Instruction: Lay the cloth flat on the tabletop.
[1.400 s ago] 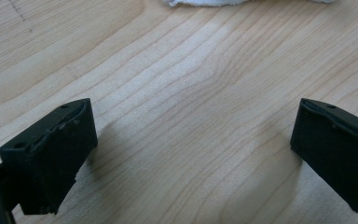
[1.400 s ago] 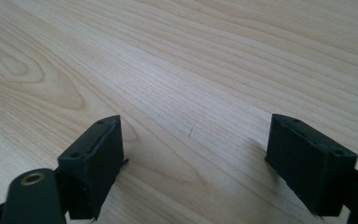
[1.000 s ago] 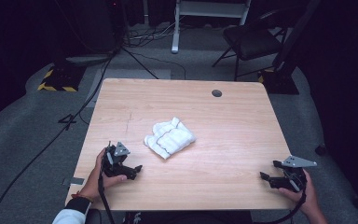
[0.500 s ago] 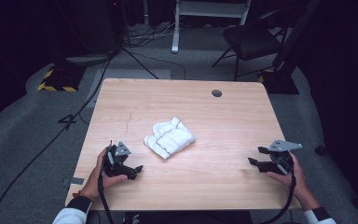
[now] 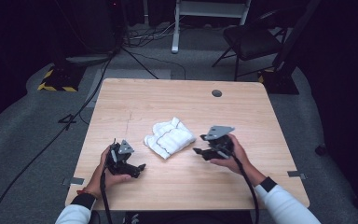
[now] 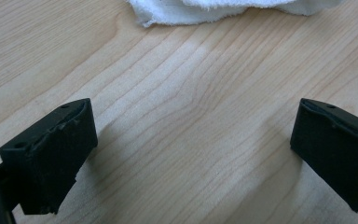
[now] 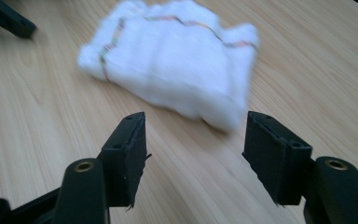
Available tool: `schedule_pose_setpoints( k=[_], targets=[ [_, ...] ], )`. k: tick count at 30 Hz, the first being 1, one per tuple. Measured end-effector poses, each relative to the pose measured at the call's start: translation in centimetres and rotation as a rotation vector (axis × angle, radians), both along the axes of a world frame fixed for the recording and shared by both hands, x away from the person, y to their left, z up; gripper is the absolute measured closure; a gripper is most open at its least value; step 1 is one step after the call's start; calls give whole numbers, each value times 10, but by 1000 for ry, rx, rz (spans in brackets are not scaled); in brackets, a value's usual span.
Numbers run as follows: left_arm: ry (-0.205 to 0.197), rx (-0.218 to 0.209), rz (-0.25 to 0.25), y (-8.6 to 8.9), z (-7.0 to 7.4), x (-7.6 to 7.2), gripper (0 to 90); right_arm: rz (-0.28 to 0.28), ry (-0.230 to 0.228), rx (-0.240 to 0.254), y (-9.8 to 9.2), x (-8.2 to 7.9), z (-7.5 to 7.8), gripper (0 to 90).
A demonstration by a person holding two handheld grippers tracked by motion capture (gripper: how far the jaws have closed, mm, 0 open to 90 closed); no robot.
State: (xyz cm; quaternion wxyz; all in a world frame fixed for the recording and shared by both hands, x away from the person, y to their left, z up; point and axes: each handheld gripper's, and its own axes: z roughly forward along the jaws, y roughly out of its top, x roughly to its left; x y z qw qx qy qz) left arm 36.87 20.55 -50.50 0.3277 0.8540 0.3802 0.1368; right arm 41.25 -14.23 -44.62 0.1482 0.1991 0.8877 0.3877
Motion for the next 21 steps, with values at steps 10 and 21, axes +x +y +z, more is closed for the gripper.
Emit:
schedule_pose_setpoints(
  k=[10,21],
  targets=[
    [0,1,-67,-10,0,10,8,54,-20,-35,81,6,-27,394],
    [-8,0,-90,-21,1,19,35,84,10,-96,60,14,-34,813]
  ],
)
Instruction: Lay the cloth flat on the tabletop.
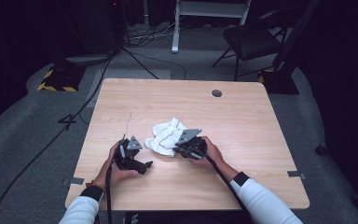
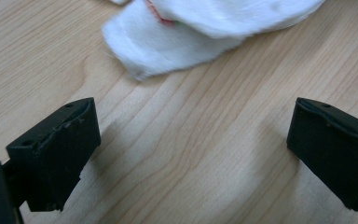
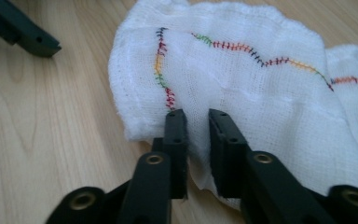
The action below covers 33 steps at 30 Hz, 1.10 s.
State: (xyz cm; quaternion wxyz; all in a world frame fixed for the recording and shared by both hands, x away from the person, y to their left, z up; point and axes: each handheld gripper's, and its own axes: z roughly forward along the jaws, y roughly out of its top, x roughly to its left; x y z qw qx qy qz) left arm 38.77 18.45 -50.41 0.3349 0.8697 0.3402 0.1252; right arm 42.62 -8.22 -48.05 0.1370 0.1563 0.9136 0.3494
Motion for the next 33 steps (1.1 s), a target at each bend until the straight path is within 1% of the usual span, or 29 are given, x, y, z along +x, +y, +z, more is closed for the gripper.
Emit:
schedule_pose_setpoints(
  k=[1,2,3,4,5,6,7,8,9,10,11,12,13,15,17,18,19,21,22,24,25,26,27,28,29,30,31,32,33],
  targets=[
    [3,-7,1,-2,0,1,48,-6,2,0,-12,0,1,815],
    [3,-7,1,-2,0,1,55,-6,2,0,-12,0,1,815],
    [-6,-5,0,-4,0,2,55,-11,5,-1,-16,0,1,816],
    [-3,-10,1,-6,0,3,64,-18,8,1,-22,0,1,815],
    [-3,-11,-2,-7,0,3,86,-46,11,-2,-35,2,2,797],
    [-7,-12,-1,-9,1,4,86,-46,11,-2,-35,2,2,797],
    [-9,-16,-2,-11,1,3,104,-61,10,2,-39,1,3,770],
    [-7,-21,-25,-17,2,3,155,-81,13,18,-48,0,5,716],
    [-7,-21,-25,-17,2,3,155,-81,13,18,-48,0,5,716],
    [-10,-14,-35,-20,2,3,155,-81,5,19,-50,-1,7,689],
    [-5,-20,-39,-24,2,3,156,-80,-4,22,-51,-3,9,638],
    [-1,-21,-45,-26,2,4,158,-79,-15,38,-51,-4,12,595],
    [-4,-18,-54,-30,3,4,169,-73,-15,54,-50,-5,14,580],
    [-12,-17,-70,-38,3,5,182,-45,-11,95,-46,-9,20,501],
    [-20,-28,-86,-42,4,5,281,-7,-21,111,-35,-14,23,457],
    [-22,-28,-113,-47,5,7,388,27,-23,115,-24,-18,21,417],
    [-22,-28,-113,-47,5,7,443,27,-23,115,-24,-18,21,417],
    [-13,-25,-134,-49,7,10,465,50,-34,91,-10,-23,17,392],
    [-19,-21,-135,-50,8,10,537,61,-48,66,-2,-25,13,388],
    [-23,-17,-160,-50,8,10,652,66,-55,22,9,-25,4,396],
    [-23,-12,-164,-49,9,10,706,58,-62,-2,11,-24,0,421],
    [-22,-9,-173,-48,9,10,741,39,-73,-23,13,-22,-5,474],
    [-22,-8,-177,-47,9,10,768,31,-76,-20,12,-21,-7,524],
    [-24,-3,-174,-46,9,10,800,21,-75,-14,10,-20,-6,623],
    [-24,-2,-177,-45,10,11,835,0,-71,4,3,-16,-1,736],
    [-24,-5,-179,-44,10,11,835,0,-71,4,3,-16,-1,736],
    [-29,-2,-177,-43,12,11,841,-3,-70,12,1,-16,1,780],
    [-36,5,-176,-43,13,10,846,-11,-63,44,-9,-15,8,798],
    [-40,-1,-177,-42,14,10,846,-11,-63,44,-9,-15,8,798]
  ],
)
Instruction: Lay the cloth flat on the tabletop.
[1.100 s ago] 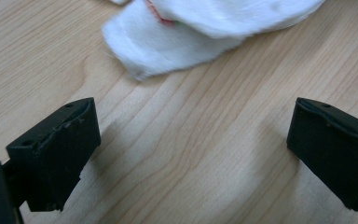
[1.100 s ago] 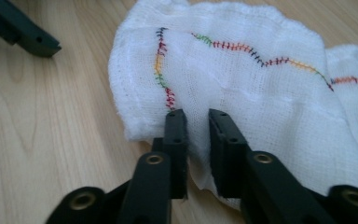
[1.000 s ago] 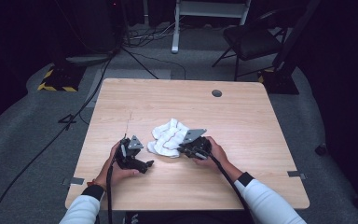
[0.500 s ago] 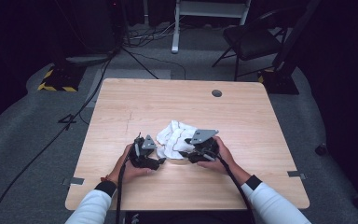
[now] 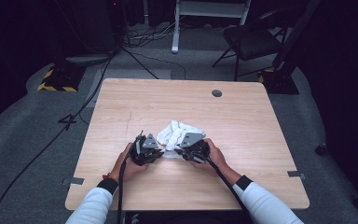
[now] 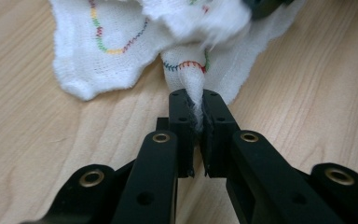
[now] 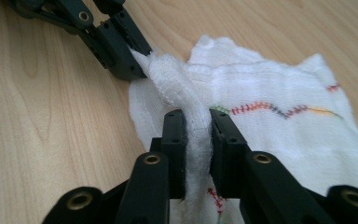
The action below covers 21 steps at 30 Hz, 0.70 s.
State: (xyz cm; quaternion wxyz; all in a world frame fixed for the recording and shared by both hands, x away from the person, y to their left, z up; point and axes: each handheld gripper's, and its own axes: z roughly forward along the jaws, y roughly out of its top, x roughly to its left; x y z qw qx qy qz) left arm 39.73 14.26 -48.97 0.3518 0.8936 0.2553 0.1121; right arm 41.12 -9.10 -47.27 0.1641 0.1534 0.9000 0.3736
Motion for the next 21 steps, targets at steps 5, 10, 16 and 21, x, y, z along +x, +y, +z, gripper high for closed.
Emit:
schedule_pose_setpoints(
  k=[5,10,16,21],
  targets=[
    [-34,-18,11,6,9,-4,850,-58,-31,63,-25,1,20,815],
    [-31,-18,1,-1,12,-6,851,-148,-18,101,-60,5,32,816],
    [-6,-55,-58,-12,15,-17,853,-237,43,95,-111,-8,26,809],
    [16,-9,-128,-31,9,-30,850,-266,85,66,-129,-20,11,787]
  ],
)
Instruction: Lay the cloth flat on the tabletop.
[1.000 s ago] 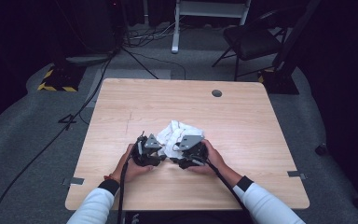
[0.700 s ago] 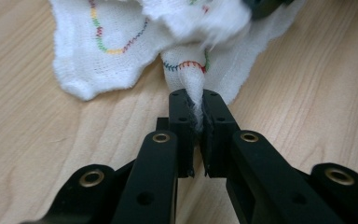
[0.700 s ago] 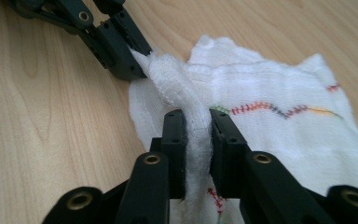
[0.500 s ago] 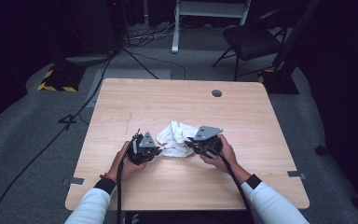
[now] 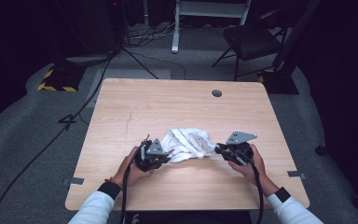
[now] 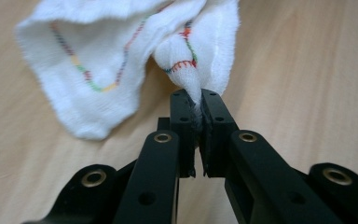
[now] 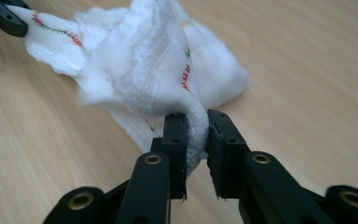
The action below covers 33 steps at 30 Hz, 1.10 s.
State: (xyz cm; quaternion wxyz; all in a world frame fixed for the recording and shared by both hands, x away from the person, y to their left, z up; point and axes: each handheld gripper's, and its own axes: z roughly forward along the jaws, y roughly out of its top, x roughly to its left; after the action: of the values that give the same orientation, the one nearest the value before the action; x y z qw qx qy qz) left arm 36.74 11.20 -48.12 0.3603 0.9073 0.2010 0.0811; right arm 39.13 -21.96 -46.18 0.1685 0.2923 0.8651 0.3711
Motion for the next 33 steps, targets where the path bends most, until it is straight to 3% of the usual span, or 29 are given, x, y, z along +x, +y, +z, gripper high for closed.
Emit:
schedule_pose_setpoints(
  k=[1,5,6,8,10,11,12,13,15,19,23,25,28,30,33],
  targets=[
    [14,19,-30,-6,-2,-5,848,1,9,-23,-5,-5,-6,788],
    [40,33,-55,-15,-7,-13,830,-9,24,-32,-14,-11,-9,758],
    [35,61,-61,-20,-8,-19,764,-31,21,-35,-19,-12,-9,723],
    [36,67,-56,-20,-7,-21,688,-48,16,-37,-26,-12,-9,723],
    [29,56,-33,-20,-5,-24,583,-56,15,-33,-29,-12,-8,705],
    [18,46,-4,-18,-1,-24,583,-66,14,-30,-32,-12,-8,666],
    [13,26,7,-16,2,-23,521,-87,8,-22,-36,-11,-6,629],
    [2,1,29,-13,6,-22,521,-87,8,-22,-36,-11,-6,629],
    [-45,-41,84,-8,15,-14,414,-80,-23,2,-40,-12,3,626],
    [-65,-59,90,-13,20,-6,343,-84,-22,14,-41,-8,4,619],
    [-70,-12,35,-41,22,-4,332,-83,-15,-21,-39,-4,-3,663],
    [-107,8,-29,-65,24,-9,317,-87,-23,-7,-41,-2,-2,741],
    [-107,-6,-88,-94,24,-10,303,-97,-34,-1,-46,-1,-2,818],
    [-119,20,-93,-114,21,0,296,-113,-24,-6,-49,2,-4,857],
    [-103,15,-64,-118,18,18,318,-131,-31,-8,-53,4,-3,862]
  ],
)
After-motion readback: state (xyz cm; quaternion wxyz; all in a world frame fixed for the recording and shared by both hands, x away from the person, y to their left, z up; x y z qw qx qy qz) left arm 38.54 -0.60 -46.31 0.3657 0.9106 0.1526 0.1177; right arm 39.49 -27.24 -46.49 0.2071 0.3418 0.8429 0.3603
